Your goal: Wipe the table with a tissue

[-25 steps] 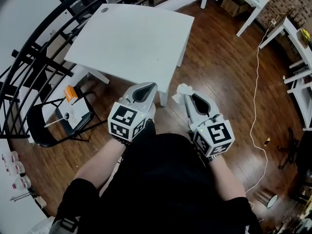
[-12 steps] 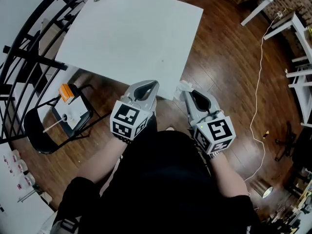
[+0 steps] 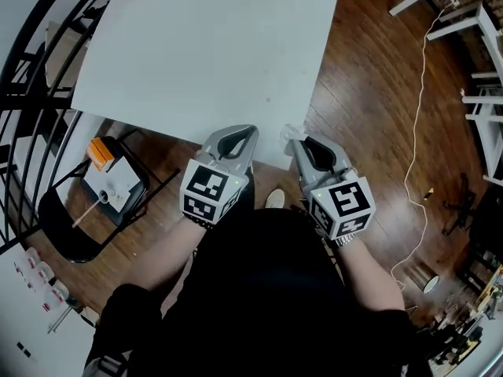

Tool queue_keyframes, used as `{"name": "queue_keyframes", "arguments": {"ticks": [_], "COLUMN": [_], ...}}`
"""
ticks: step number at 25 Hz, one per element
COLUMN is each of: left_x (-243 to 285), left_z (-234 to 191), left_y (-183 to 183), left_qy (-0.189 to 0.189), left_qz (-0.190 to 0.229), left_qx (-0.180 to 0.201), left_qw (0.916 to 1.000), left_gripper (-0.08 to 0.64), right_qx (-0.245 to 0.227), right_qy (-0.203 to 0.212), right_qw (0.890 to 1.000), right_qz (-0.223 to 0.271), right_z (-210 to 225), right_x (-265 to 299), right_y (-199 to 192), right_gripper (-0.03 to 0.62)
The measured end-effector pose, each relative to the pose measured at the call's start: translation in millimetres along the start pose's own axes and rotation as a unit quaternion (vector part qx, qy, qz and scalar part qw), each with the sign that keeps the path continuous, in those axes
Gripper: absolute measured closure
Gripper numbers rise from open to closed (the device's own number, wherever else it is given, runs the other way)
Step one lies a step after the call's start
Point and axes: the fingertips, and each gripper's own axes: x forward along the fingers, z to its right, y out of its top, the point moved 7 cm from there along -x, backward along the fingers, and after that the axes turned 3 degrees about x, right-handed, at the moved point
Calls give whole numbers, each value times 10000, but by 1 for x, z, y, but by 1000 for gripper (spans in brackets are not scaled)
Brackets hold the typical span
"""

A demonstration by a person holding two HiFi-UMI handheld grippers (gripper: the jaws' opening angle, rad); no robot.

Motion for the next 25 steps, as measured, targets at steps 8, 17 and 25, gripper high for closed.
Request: {"name": "queue_keyframes", "arguments": {"ticks": [8,17,25], "left_x": [26,38,50], "left_z": [-35,-70,-82], "left_y": [-6,-16,-20], "left_qy": [-277,-376,-455], "left_qz": [-319,-609,-720], "left_qx": [-77,-130,-45], "left_qw": [9991,9973,9964], "left_gripper": [551,551,551], "right_qx": [227,424,399], "right_qy": [-194,-357,-470], "right_qw": [9987,9954,9927], "right_qz": [-420,-778,-1040], "right_z": [14,25,37], "right_x": [44,87,109], "right_y": [-6,-22,-35], "right_gripper": [580,580,580]}}
